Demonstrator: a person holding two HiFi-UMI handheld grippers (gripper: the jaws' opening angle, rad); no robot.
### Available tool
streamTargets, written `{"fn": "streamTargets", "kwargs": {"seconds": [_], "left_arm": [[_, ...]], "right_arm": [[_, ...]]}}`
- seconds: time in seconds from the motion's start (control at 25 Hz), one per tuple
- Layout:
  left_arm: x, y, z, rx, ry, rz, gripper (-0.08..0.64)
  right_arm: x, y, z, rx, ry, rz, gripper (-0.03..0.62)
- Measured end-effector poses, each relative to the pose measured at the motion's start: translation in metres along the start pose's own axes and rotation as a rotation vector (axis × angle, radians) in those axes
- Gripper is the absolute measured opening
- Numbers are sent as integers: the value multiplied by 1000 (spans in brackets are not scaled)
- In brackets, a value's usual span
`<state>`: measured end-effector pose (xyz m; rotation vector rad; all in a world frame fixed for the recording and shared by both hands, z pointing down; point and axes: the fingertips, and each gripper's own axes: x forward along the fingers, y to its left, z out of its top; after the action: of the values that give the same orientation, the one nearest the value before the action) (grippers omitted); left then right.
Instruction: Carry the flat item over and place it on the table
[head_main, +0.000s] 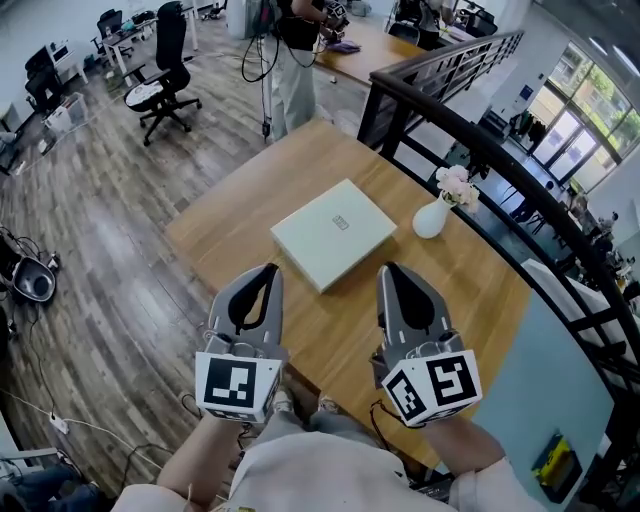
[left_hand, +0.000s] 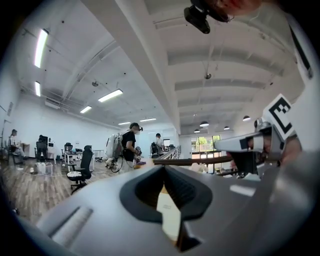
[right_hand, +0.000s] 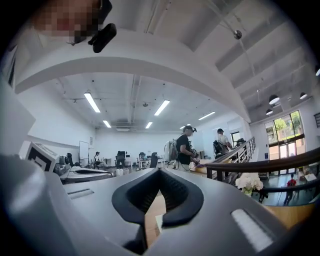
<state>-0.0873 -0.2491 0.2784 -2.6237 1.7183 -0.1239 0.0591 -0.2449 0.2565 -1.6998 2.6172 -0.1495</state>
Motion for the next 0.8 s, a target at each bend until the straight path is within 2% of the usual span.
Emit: {"fn": "streamTargets", "kwargs": {"seconds": [0.28,0.48,0.68,0.8], "left_arm": [[-17,-8,7,-15,-25,-20,3],[-29,-17,1,8,3,-18,3],[-35,-26,1,-25,-37,-70,3],[-35,-22,0,-18,-49,-69,3]], "right_arm": [[-21,13,14,-6,-34,40,2],[-32,18,14,11,-38,47,2],[-33,21,2,8,-9,55,2],[-34,18,-5,19,6,45,2]]}}
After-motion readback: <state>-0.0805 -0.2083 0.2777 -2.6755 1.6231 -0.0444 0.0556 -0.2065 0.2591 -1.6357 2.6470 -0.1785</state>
